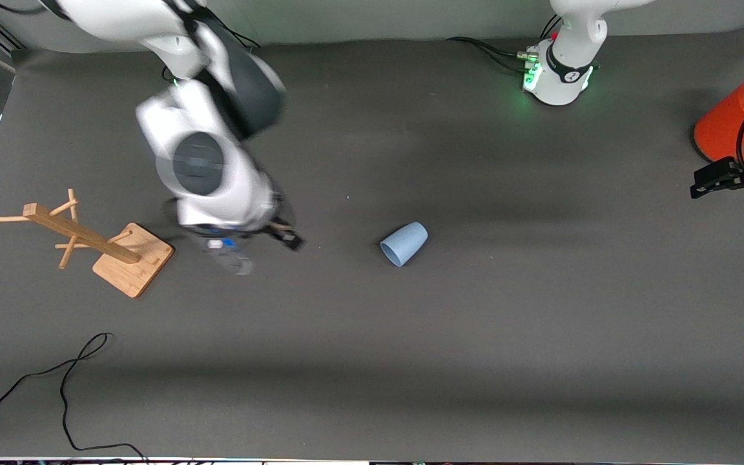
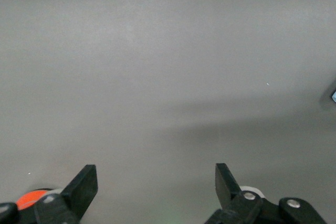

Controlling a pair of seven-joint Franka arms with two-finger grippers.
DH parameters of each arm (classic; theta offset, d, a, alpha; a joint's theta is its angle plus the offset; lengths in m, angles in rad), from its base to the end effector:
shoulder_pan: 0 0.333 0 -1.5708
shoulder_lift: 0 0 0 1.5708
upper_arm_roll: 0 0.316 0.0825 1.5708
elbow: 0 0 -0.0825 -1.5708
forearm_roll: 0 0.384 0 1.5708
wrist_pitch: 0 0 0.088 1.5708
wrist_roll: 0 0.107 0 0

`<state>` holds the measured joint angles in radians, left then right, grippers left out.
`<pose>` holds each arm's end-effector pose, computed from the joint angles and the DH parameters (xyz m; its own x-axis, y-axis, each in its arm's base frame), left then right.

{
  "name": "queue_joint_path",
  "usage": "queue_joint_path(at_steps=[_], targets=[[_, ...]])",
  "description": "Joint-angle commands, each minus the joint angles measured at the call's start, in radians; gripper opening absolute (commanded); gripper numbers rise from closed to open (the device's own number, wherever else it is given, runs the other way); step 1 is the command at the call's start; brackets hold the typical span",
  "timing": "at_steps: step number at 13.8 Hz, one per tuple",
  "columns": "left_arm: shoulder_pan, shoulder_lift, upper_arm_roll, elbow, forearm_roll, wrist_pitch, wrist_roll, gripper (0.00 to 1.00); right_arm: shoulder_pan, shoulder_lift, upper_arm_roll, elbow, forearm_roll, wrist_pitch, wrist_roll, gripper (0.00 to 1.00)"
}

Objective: Rotate and upright cup with both arms
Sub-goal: 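Draw the right gripper back to the stand while the left gripper reaches the cup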

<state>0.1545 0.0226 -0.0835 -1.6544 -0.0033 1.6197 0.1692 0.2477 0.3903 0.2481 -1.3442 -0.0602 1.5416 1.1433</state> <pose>0.5605 0.0400 0.5766 0.9936 -0.0981 -0.0555 -0.0974 -0.9951 0.0147 0.5899 0.2807 0.4967 0.7848 -0.6107 -0.1058 -0.5945 -0.7900 0.1500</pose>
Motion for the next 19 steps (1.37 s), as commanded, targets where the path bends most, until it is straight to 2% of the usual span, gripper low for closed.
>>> queue_joint_path(at_steps=[1,3,7,9,12,14,16,17,19], targets=[[-0.035,-0.006,0.001,-0.005,-0.004,-0.011,-0.046,1.00,-0.109,-0.221,-0.001,-0.232,0.030,0.014,-0.217,1.00],[-0.069,-0.006,-0.001,-0.030,-0.041,0.003,-0.082,1.00,-0.162,-0.290,-0.042,-0.276,0.057,-0.001,-0.374,1.00],[-0.119,0.020,-0.004,-0.038,-0.076,0.032,-0.215,1.00,-0.156,-0.367,-0.258,-0.280,0.076,-0.081,-0.704,1.00],[-0.165,0.023,-0.010,-0.038,-0.078,0.040,-0.220,1.00,-0.156,-0.392,-0.318,-0.291,0.076,-0.086,-0.824,1.00],[-0.248,0.025,-0.010,-0.042,-0.078,0.072,-0.223,1.00,-0.169,-0.396,-0.334,-0.289,0.077,-0.080,-1.006,1.00],[-0.300,0.043,-0.010,-0.045,-0.078,0.106,-0.229,1.00,-0.176,-0.393,-0.331,-0.279,0.120,-0.071,-1.050,1.00],[-0.345,0.086,-0.010,-0.045,-0.102,0.161,-0.355,1.00,-0.188,-0.374,-0.322,-0.237,0.138,-0.083,-1.114,1.00],[-0.361,0.117,-0.010,-0.044,-0.131,0.193,-0.481,1.00,-0.217,-0.367,-0.305,-0.237,0.145,-0.080,-1.135,1.00],[-0.424,0.178,-0.010,-0.022,-0.130,0.238,-0.638,1.00,-0.286,-0.357,-0.199,-0.233,0.152,-0.080,-1.139,1.00]])
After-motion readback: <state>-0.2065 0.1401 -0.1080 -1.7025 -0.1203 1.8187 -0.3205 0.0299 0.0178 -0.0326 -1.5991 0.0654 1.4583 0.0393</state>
